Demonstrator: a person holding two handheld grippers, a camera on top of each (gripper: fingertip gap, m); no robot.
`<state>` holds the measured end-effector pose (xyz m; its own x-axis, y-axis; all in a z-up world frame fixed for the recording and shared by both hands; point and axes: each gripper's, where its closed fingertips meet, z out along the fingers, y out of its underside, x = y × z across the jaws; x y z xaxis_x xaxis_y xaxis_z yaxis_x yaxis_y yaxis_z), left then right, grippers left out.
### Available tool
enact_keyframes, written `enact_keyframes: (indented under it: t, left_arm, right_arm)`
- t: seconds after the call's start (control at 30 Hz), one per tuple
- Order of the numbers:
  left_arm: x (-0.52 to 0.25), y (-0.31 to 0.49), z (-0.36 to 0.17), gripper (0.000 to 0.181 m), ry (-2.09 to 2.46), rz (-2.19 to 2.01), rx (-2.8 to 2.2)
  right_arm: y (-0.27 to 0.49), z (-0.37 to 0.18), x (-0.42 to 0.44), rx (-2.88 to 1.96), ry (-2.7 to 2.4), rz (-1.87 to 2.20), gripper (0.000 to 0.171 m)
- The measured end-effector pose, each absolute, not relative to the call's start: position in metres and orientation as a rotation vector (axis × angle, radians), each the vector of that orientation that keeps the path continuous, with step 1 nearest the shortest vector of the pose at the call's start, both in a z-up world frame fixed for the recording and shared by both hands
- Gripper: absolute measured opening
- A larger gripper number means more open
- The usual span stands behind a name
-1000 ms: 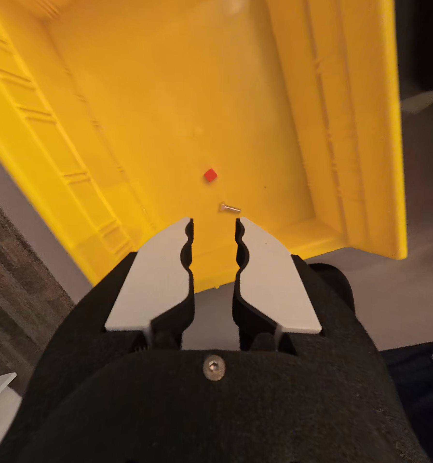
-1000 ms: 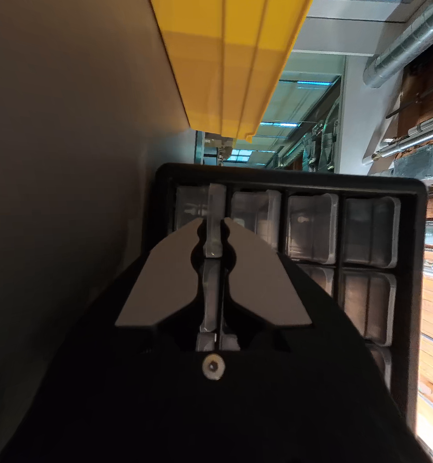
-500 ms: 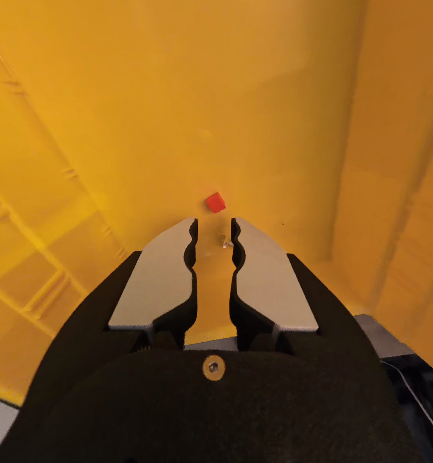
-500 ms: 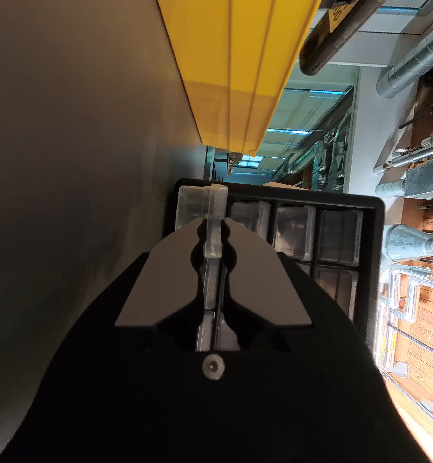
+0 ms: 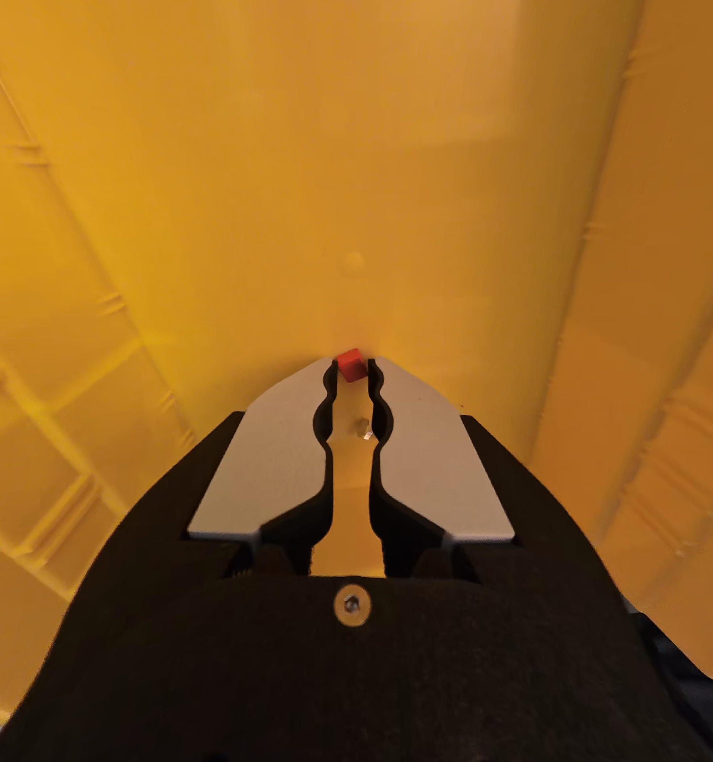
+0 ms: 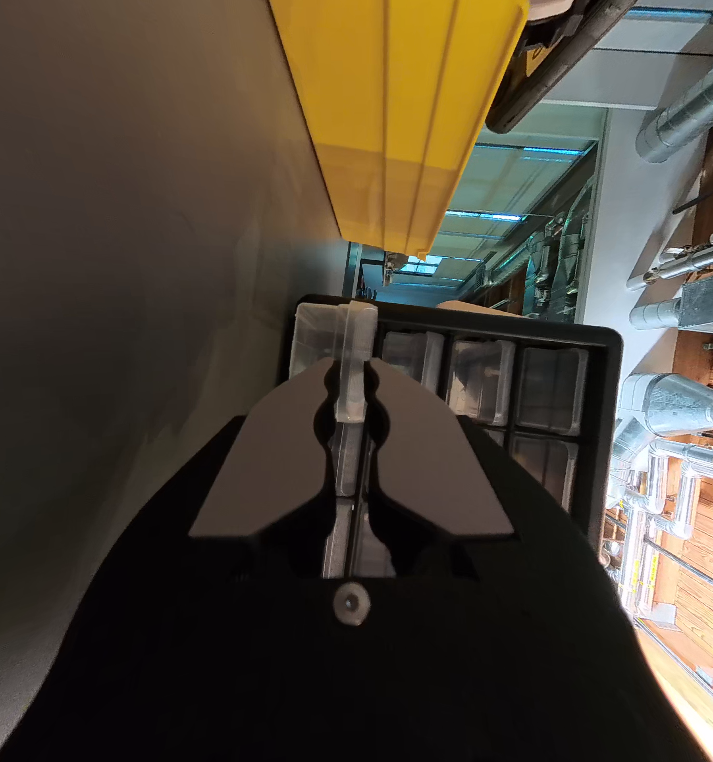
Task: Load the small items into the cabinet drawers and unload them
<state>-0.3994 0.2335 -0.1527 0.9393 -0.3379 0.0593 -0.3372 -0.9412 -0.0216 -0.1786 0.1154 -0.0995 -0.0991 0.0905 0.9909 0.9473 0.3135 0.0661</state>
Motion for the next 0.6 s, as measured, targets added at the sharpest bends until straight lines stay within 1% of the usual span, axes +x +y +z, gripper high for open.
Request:
enact_keyframes:
  t: [0.23,0.4,0.5,0.6]
  left_arm:
    - [-0.402,0.223,-0.141,0.013,0.636,-0.064,-3.084]
    - [-0.395,0.214,-0.091,0.012,0.635,-0.090,-2.942]
    - [-0.366,0.199,-0.051,0.013,0.748,-0.159,-2.778]
    - [-0.306,0.168,-0.023,0.013,1.043,-0.324,-2.568]
  right_arm:
    - [0.108,-0.099,-0.183,-0.987,-1.487,-0.975,0.011]
    - [0.106,-0.101,-0.188,-0.963,-1.502,-0.971,0.011]
    - [0.106,-0.101,-0.189,-0.951,-1.505,-0.987,0.012]
    - [0.104,-0.098,-0.193,-0.910,-1.496,-0.975,0.014]
